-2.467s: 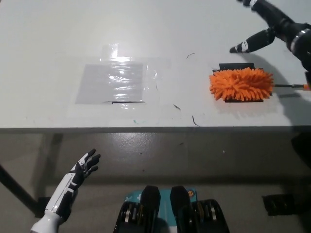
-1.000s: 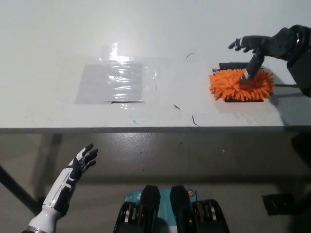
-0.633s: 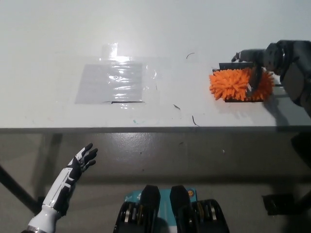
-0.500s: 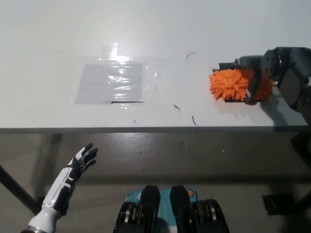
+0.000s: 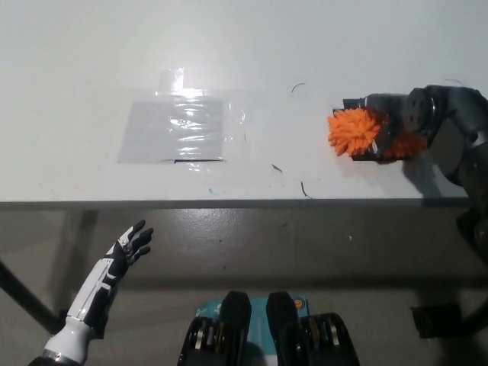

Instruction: The robot uses it right hand to pick up an extended orange duster kept in the middle of the desk and presses its handle against the desk to collapse it

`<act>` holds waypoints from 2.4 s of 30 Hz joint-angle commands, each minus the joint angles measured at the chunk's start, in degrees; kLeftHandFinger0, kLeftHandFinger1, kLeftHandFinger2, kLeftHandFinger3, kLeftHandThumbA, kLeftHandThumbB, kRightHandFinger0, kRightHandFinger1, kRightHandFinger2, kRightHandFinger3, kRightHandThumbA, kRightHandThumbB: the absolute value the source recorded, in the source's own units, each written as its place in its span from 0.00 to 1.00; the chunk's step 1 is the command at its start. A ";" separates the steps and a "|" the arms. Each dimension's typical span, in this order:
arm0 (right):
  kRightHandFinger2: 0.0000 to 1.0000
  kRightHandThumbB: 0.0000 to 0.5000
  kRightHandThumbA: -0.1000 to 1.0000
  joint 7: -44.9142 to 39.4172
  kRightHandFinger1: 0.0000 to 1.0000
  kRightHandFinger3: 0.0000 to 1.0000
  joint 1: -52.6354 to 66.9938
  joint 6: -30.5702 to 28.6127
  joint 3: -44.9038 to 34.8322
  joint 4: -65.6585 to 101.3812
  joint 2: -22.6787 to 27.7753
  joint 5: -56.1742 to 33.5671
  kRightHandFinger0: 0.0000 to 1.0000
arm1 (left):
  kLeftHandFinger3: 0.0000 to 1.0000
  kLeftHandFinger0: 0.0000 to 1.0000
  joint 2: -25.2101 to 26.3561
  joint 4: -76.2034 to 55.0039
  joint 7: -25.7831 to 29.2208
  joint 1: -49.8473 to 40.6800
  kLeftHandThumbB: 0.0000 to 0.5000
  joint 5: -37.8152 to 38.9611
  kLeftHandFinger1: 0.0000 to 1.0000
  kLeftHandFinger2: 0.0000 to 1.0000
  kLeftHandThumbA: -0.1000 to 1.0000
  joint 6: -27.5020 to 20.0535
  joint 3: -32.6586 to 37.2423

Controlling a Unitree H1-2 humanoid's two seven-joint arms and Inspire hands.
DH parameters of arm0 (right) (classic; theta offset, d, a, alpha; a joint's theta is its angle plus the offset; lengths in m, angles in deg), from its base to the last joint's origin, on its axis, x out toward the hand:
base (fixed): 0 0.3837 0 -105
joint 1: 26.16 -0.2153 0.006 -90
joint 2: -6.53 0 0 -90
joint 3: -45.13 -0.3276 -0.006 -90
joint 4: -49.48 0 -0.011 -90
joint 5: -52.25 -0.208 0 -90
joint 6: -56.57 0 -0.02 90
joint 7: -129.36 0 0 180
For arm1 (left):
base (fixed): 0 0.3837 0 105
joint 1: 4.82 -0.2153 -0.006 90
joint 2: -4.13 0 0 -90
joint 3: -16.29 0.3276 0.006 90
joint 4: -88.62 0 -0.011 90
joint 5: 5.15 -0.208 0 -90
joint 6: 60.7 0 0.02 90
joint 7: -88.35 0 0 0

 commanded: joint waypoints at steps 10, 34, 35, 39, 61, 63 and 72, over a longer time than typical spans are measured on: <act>0.93 0.17 0.00 27.81 0.62 1.00 0.00 -11.78 -3.15 0.51 1.79 0.48 0.18 | 1.00 1.00 1.24 -1.05 -0.92 1.97 0.58 1.30 1.00 1.00 1.00 -0.06 -0.47; 0.93 0.22 0.00 39.34 0.52 0.93 -14.30 -16.33 -5.97 4.18 8.05 1.55 0.03 | 1.00 1.00 1.54 -0.75 -0.98 2.20 0.63 1.39 1.00 1.00 1.00 -0.36 -0.78; 0.91 0.21 0.00 39.86 0.49 0.92 -16.11 -17.12 -7.43 4.45 8.38 0.36 0.00 | 1.00 1.00 1.57 -0.79 -0.97 2.17 0.63 1.38 1.00 1.00 1.00 -0.31 -0.79; 0.88 0.17 0.00 40.40 0.47 0.94 -17.79 -17.61 -11.08 4.49 8.40 -0.82 0.00 | 1.00 1.00 1.52 -0.50 -1.11 2.23 0.63 1.26 1.00 1.00 1.00 -0.55 -0.63; 0.68 0.15 0.00 28.34 0.32 0.67 -20.20 -19.50 -53.96 7.00 -4.10 -34.62 0.02 | 1.00 1.00 1.19 -1.53 -1.33 0.54 0.66 1.74 1.00 1.00 1.00 -0.73 -0.48; 0.71 0.15 0.00 28.68 0.33 0.67 -19.04 -20.12 -56.86 5.73 -5.49 -36.67 0.00 | 1.00 1.00 1.28 -1.84 -1.17 0.56 0.65 1.58 1.00 1.00 1.00 -0.08 -0.53; 0.71 0.16 0.00 28.92 0.33 0.71 -15.57 -21.39 -57.67 2.68 -7.16 -36.18 0.00 | 1.00 1.00 1.08 -1.45 -0.83 0.47 0.67 1.15 1.00 1.00 1.00 -0.84 -0.59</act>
